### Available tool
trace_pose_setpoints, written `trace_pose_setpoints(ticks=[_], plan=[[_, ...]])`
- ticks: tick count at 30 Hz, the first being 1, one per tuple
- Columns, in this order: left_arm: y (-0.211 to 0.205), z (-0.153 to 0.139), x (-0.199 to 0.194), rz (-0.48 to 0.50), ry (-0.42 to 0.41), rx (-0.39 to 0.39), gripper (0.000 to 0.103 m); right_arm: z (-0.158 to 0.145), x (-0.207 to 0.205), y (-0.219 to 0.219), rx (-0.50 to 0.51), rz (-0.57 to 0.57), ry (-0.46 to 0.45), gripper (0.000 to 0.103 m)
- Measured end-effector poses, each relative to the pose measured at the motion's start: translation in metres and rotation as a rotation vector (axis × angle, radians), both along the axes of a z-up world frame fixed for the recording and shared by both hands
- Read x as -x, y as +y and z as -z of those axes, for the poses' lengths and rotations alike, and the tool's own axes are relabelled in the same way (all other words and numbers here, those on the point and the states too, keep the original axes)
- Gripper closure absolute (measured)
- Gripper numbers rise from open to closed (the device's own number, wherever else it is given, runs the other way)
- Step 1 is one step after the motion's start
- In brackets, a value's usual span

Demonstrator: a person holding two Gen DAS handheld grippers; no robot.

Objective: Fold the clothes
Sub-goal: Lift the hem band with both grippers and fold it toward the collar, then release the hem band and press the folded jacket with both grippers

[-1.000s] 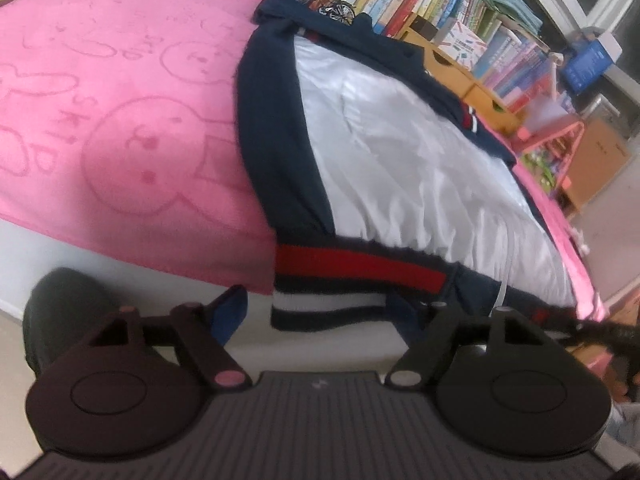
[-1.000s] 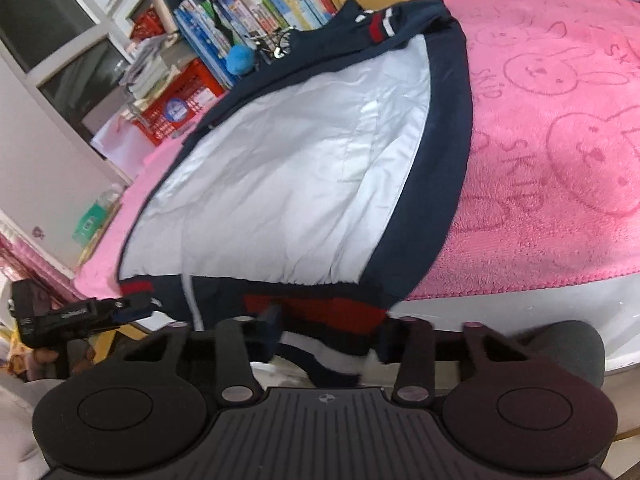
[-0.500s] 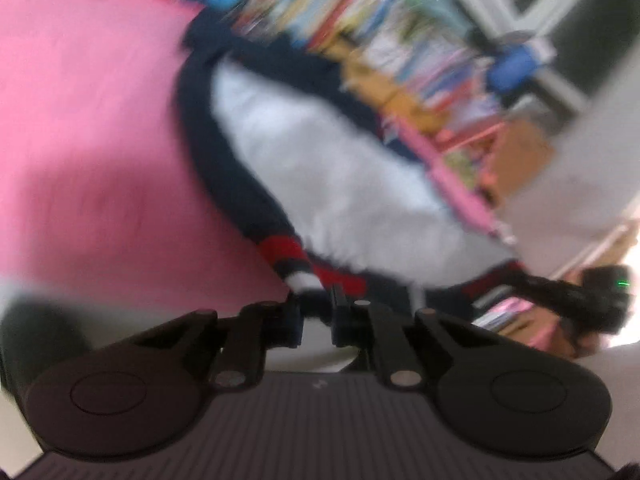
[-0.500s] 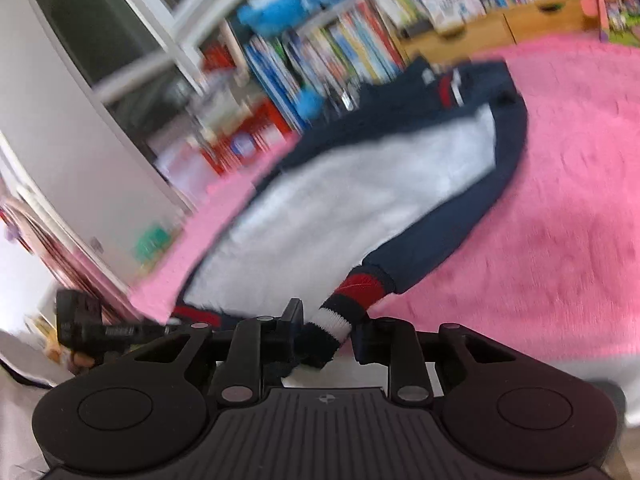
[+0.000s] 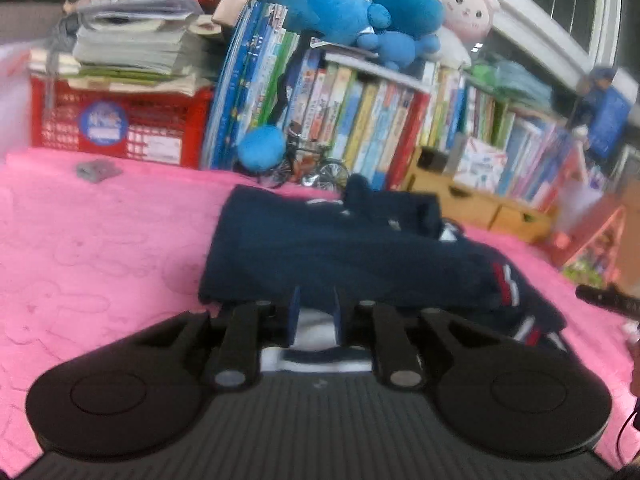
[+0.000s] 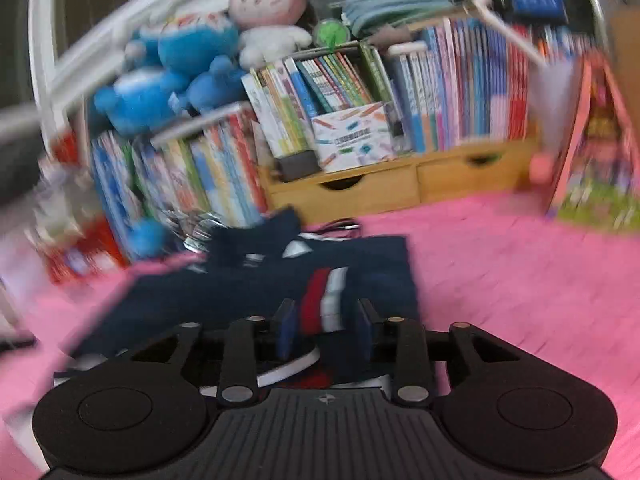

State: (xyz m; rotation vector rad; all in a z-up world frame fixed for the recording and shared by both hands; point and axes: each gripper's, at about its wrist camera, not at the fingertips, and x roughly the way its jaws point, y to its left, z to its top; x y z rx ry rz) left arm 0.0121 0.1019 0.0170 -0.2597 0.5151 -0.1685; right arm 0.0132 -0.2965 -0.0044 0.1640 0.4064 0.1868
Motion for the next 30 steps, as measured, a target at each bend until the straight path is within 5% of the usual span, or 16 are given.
trace_pose_setpoints(ticks=[1,3,6,8,10,12,16,21,25,30], plan=[[0.006,0.001,0.002,0.022,-0.013,0.014,0.063,0.0,0.006,-0.005,0.008,-0.043,-0.028,0.015],[0.012,0.004,0.006,0.059,0.006,0.006,0.039,0.001,0.017,-0.013,0.043,-0.143,-0.067,0.012],[0.008,0.022,0.008,0.121,0.082,-0.013,0.038,0.017,0.021,-0.005,0.206,-0.207,-0.004,0.015],[-0.001,0.033,0.017,0.161,0.099,-0.063,0.038,0.031,0.026,0.001,0.246,-0.241,0.043,0.026],[-0.011,0.042,0.021,0.151,0.11,-0.151,0.036,0.046,0.033,0.008,0.267,-0.279,0.096,0.062],[-0.015,0.051,0.024,0.088,0.157,-0.264,0.025,0.063,0.042,0.012,0.344,-0.269,0.134,0.081],[-0.003,0.044,0.033,0.031,0.165,-0.294,0.022,0.066,0.058,-0.009,0.367,-0.253,0.158,0.081],[0.015,0.018,0.03,0.076,0.081,-0.171,0.024,0.037,0.06,-0.021,0.326,-0.247,0.157,0.077],[0.007,0.021,0.008,0.079,0.091,-0.15,0.024,0.03,0.032,-0.005,0.287,-0.24,0.097,0.074],[-0.001,0.037,-0.009,0.098,0.147,-0.184,0.023,0.046,-0.004,0.023,0.29,-0.264,0.134,0.064]])
